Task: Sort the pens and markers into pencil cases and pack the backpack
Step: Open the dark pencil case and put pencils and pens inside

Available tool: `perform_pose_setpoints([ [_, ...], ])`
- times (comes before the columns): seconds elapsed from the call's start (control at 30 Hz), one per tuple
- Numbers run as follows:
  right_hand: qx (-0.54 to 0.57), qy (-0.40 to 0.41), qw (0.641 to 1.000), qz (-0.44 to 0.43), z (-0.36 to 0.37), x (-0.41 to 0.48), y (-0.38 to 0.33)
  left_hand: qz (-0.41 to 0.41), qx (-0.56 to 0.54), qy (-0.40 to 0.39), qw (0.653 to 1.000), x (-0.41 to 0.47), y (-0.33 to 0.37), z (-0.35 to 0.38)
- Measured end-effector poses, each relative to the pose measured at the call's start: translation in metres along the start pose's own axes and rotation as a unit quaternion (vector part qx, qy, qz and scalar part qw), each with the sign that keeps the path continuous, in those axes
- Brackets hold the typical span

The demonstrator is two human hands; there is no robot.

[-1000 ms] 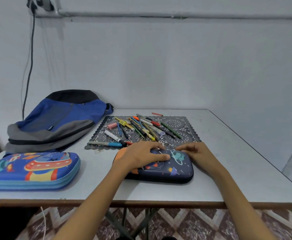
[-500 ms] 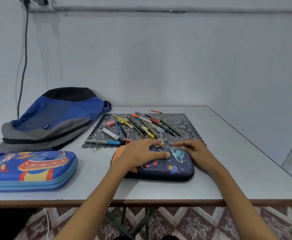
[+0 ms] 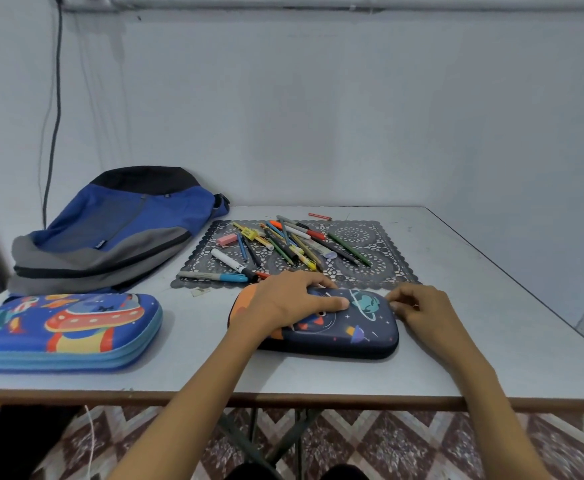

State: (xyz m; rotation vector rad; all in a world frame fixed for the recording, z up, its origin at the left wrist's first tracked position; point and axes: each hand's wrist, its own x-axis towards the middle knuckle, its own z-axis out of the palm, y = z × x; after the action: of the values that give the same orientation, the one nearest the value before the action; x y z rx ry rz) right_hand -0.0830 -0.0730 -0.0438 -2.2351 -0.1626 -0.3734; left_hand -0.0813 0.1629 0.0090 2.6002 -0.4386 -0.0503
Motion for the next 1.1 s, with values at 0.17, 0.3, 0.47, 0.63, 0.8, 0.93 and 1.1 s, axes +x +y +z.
perform_pose_setpoints([
  [0.17,0.003,0.035,0.999,0.021,-0.003,-0.026,-0.004,0.003,0.017,0.002,1.000,0.004,-0.001,0.002],
  [0.3,0.002,0.029,0.999,0.032,-0.004,-0.046,-0.011,0.001,0.016,0.005,1.000,0.004,-0.001,0.001],
  [0.47,0.018,0.005,0.999,0.031,-0.006,-0.067,-0.014,0.004,0.018,0.011,1.000,0.004,-0.003,0.004],
  [0.63,0.034,-0.026,0.999,0.034,-0.011,-0.080,-0.024,0.008,0.026,0.012,1.000,0.006,-0.003,0.003],
  [0.8,0.071,-0.052,0.996,0.030,0.000,-0.098,-0.052,0.010,0.033,0.026,0.999,0.006,-0.003,0.004],
  [0.93,0.050,-0.032,0.998,0.023,0.026,-0.102,-0.068,0.011,0.034,0.034,0.999,0.004,-0.003,0.007],
  [1.1,0.045,-0.029,0.999,0.003,0.053,-0.103,-0.085,0.036,0.056,0.040,0.997,0.006,-0.006,0.010],
])
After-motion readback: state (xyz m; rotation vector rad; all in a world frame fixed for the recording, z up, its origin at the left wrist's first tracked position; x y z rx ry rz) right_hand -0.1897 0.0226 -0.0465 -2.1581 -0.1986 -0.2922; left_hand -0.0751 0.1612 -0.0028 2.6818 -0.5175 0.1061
